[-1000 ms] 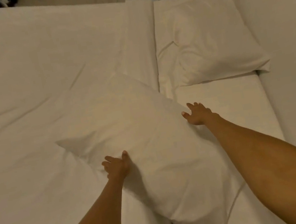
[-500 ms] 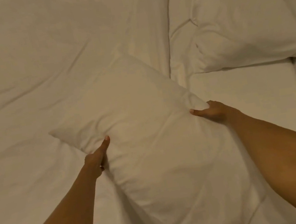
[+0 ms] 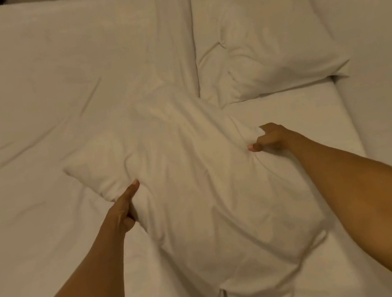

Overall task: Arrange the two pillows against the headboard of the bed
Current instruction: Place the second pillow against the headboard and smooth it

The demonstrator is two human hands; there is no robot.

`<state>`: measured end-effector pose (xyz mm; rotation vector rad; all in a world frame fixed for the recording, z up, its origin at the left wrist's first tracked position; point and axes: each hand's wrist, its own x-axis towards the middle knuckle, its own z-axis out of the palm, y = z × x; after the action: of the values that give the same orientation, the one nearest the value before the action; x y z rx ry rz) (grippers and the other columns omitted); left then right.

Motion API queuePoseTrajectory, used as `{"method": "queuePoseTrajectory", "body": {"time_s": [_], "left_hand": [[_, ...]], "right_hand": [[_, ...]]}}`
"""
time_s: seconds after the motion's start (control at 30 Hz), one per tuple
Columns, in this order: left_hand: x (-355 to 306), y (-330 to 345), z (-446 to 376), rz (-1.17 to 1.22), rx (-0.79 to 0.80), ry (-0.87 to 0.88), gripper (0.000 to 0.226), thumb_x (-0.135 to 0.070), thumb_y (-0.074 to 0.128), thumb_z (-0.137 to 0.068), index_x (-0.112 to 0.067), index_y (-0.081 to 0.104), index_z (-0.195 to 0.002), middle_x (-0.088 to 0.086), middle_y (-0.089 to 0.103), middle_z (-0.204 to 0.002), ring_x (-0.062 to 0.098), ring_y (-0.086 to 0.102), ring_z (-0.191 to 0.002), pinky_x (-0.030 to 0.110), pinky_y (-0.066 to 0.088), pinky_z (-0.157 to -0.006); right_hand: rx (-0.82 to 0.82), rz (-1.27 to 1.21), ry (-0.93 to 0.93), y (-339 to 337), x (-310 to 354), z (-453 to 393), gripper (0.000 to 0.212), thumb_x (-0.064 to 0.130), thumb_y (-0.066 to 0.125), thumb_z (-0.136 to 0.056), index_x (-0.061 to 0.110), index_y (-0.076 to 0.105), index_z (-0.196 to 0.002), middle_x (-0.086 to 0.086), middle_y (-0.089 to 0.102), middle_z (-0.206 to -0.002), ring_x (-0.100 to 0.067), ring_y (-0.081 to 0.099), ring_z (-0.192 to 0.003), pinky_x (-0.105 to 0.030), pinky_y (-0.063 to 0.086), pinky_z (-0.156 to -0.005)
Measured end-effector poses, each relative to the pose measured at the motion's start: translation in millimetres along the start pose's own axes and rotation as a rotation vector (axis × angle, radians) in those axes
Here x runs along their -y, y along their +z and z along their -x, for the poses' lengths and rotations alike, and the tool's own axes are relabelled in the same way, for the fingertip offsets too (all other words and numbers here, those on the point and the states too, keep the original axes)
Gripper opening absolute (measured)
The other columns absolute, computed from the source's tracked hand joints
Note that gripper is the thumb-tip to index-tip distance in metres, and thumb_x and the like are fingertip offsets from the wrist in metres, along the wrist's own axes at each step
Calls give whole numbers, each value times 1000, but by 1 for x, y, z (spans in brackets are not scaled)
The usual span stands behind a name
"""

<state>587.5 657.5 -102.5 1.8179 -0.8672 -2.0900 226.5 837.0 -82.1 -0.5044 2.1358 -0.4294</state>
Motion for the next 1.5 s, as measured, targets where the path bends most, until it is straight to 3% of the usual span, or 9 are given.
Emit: {"method": "queuePoseTrajectory", "body": {"time_s": [0.2, 0.33, 0.57, 0.7, 0.8, 0.9, 1.17, 1.37, 1.5], "left_hand": [[-12, 41, 30, -31, 98, 31, 61, -31, 70, -85, -11, 47, -138, 5, 57, -134, 27, 51, -127, 47, 38, -111], [-21, 76, 41, -129, 231, 29, 58, -32, 68, -86, -14, 49, -138, 6, 59, -129, 26, 55, -115, 47, 43, -102], [-32, 161, 47, -310, 443, 10, 63, -37, 72, -81, -11, 53, -135, 6, 62, -131, 28, 56, -123, 50, 41, -108], [-26, 205, 50, -444, 555, -39, 38, -37, 67, -86, -12, 64, -114, 5, 68, -115, 25, 61, -110, 44, 41, -107], [-18, 233, 46, -504, 599, -55, 54, -43, 76, -75, -12, 64, -118, 6, 68, -119, 23, 63, -109, 43, 42, -107], [-7, 260, 45, -562, 659, -62, 38, -37, 67, -86, -10, 63, -113, 5, 68, -109, 22, 63, -100, 42, 44, -100], [18, 325, 17, -660, 696, -57, 54, -39, 71, -83, -8, 60, -125, 9, 65, -123, 27, 60, -113, 41, 46, -100], [47, 334, -24, -627, 699, -59, 32, -37, 64, -88, -13, 65, -109, 4, 68, -104, 23, 63, -100, 40, 45, -97], [58, 335, -48, -654, 682, -73, 48, -39, 63, -89, -10, 58, -126, 7, 64, -121, 26, 58, -114, 43, 43, -103]], "right_hand": [[-170, -32, 36, -35, -27, 74, 61, 25, 77, -78, 13, 56, -134, -11, 59, -136, -32, 54, -124, -28, 40, -93], [-288, -96, 88, -50, -60, 119, 57, 29, 77, -77, 14, 60, -129, -10, 64, -129, -32, 58, -119, -35, 46, -100], [-471, -214, 243, -76, -119, 178, 67, 38, 78, -74, 15, 57, -134, -11, 63, -132, -31, 58, -121, -33, 46, -99], [-540, -283, 331, -80, -151, 204, 63, 35, 78, -75, 12, 60, -131, -13, 64, -129, -33, 59, -118, -35, 47, -97], [-575, -321, 396, -76, -176, 215, 58, 32, 77, -78, 12, 60, -130, -13, 64, -128, -33, 59, -117, -37, 48, -98], [-601, -375, 446, -75, -198, 221, 59, 32, 78, -77, 12, 60, -129, -14, 64, -128, -34, 59, -117, -40, 47, -100], [-651, -412, 523, -79, -250, 218, 62, 36, 77, -77, 11, 59, -132, -15, 63, -129, -35, 58, -118, -44, 45, -103], [-655, -390, 489, -79, -262, 181, 63, 35, 74, -81, 11, 54, -136, -15, 60, -133, -35, 57, -119, -45, 46, -102], [-669, -369, 510, -70, -273, 161, 65, 37, 74, -80, 13, 53, -137, -13, 59, -136, -35, 55, -122, -43, 45, -103]]}}
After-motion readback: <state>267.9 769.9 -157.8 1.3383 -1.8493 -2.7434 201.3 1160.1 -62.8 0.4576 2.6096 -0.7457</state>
